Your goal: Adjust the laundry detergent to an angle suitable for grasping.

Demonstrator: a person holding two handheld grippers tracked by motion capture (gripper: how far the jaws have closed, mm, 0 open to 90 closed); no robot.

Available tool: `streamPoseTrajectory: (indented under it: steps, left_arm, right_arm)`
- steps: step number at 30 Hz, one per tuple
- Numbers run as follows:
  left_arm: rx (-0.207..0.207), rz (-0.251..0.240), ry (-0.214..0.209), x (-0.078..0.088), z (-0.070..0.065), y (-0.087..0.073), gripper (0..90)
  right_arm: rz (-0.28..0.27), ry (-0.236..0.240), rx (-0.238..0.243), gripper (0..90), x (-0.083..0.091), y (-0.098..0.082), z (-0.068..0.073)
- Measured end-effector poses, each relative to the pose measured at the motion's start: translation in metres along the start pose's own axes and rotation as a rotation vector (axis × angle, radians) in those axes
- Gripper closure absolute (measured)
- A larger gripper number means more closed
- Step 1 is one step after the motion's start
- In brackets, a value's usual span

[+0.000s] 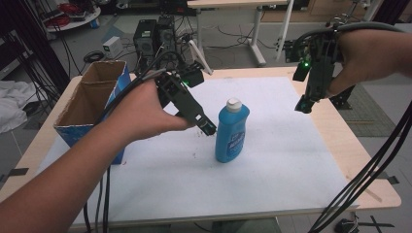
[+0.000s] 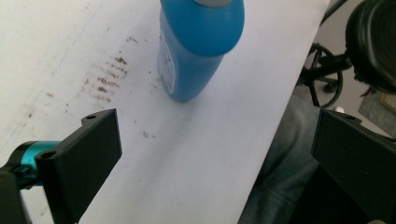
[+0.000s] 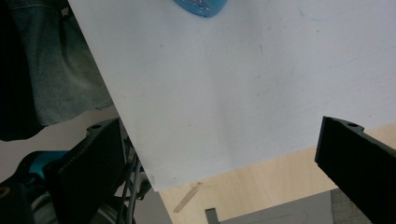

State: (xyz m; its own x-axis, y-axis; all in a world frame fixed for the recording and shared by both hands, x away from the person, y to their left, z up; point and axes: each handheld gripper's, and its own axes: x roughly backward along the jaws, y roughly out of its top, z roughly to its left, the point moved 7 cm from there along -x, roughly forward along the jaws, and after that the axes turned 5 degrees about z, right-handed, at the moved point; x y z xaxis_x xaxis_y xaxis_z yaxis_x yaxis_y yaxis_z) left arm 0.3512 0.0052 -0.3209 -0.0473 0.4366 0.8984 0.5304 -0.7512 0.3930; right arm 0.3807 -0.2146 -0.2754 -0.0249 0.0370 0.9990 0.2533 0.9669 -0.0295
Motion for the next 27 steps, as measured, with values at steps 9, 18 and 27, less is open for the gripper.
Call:
streamPoseTrajectory:
  steps: [9,18,27]
  left_arm:
    - [-0.003,-0.056,0.049,-0.015,-0.002,0.014,1.7]
    - [-0.008,-0.087,0.069,-0.034,-0.007,0.029,1.7]
    - [0.004,-0.106,0.109,-0.050,-0.004,0.041,1.7]
  right_arm:
    - [0.001,0.006,-0.003,0.8,-0.002,-0.001,-0.001]
    - [0.003,0.005,0.001,0.8,-0.002,-0.002,-0.003]
    - [0.003,0.011,-0.011,0.8,-0.005,-0.002,-0.004]
